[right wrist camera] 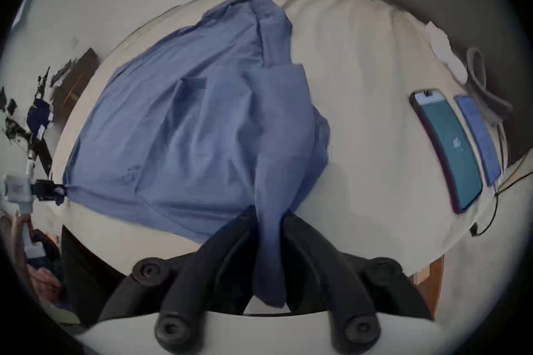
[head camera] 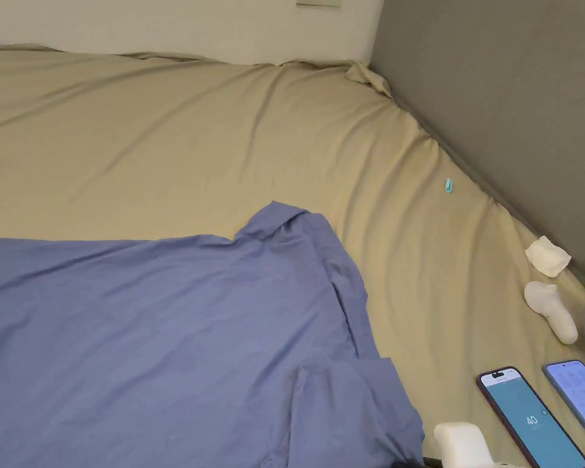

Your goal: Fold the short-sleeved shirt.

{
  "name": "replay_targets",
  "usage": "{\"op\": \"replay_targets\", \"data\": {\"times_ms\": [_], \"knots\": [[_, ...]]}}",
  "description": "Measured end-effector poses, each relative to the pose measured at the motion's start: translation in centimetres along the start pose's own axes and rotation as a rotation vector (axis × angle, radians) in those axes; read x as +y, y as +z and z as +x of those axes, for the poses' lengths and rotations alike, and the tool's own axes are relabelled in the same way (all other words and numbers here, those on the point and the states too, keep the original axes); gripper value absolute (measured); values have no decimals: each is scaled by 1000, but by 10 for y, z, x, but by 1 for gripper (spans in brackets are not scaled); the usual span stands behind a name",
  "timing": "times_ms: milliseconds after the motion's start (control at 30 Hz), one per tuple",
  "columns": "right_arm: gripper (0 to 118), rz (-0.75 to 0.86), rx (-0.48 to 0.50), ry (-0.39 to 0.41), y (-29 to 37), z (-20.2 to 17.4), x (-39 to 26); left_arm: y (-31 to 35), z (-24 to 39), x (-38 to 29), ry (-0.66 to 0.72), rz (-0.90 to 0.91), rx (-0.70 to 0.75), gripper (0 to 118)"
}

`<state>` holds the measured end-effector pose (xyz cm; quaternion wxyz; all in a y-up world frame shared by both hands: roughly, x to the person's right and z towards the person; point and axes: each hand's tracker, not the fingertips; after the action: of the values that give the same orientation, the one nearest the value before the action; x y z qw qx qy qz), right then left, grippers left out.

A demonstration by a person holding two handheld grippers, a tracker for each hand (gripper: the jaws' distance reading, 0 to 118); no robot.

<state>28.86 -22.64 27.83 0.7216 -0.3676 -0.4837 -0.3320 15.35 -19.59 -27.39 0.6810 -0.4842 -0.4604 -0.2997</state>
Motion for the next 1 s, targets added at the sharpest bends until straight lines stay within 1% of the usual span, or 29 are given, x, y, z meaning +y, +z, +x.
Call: {"op": "replay_targets", "data": {"times_ms": [33, 100, 167, 233, 267, 400, 467, 500, 533, 600, 633, 700, 733, 767, 800, 833, 867, 900, 933, 1000], "knots": [[10, 20, 4, -14, 5, -1, 2, 3, -3, 3, 15, 7, -15, 6], [10, 83, 52, -60, 18, 1, 16, 17, 0, 16, 22, 44, -12, 6], [10, 143, 51, -86, 32, -7, 44, 30, 8, 39, -34, 84, -10, 6], [10, 188, 71, -113, 25, -5, 79, 32, 16, 76, -82, 143, 7, 6], [10, 194, 77, -133, 19, 2, 95, 28, 19, 94, -99, 155, 26, 6], [10, 185, 69, -129, -35, 10, 164, -23, 25, 179, -100, 154, 22, 6], [10, 146, 46, -113, -68, 9, 189, -49, 39, 212, -82, 108, 12, 6], [10, 109, 28, -89, -84, 7, 198, -66, 40, 222, -73, 62, 23, 6], [10, 85, 2, -100, -104, 15, 202, -82, 41, 230, -73, 20, 29, 6], [10, 37, -19, -88, -124, 17, 206, -113, 31, 231, -69, -30, 30, 6], [10, 31, -12, -86, -130, 19, 206, -120, 29, 231, -61, -48, 29, 6], [10, 28, -21, -87, -136, 18, 202, -123, 24, 228, -52, -25, 15, 6], [14, 39, -12, -83, -135, 20, 200, -119, 22, 228, -47, -18, 9, 7], [36, 50, -6, -86, -133, 21, 199, -117, 20, 229, -42, -16, 6, 19], [79, 61, -17, -92, -124, 17, 195, -114, 19, 229, -27, -15, 10, 48], [117, 45, -9, -90, -120, 16, 195, -105, 21, 222, -25, -9, 52, 89], [118, 51, 13, -88, -111, 15, 191, -97, 20, 218, -49, -1, 74, 94], [118, 121, 39, -78, -93, 11, 185, -80, 17, 207, -88, 45, 65, 94], [118, 154, 44, -74, -78, 6, 179, -63, 15, 195, -100, 85, 72, 94], [118, 167, 38, -61, -45, -3, 160, -29, 11, 163, -105, 133, 91, 94]]}}
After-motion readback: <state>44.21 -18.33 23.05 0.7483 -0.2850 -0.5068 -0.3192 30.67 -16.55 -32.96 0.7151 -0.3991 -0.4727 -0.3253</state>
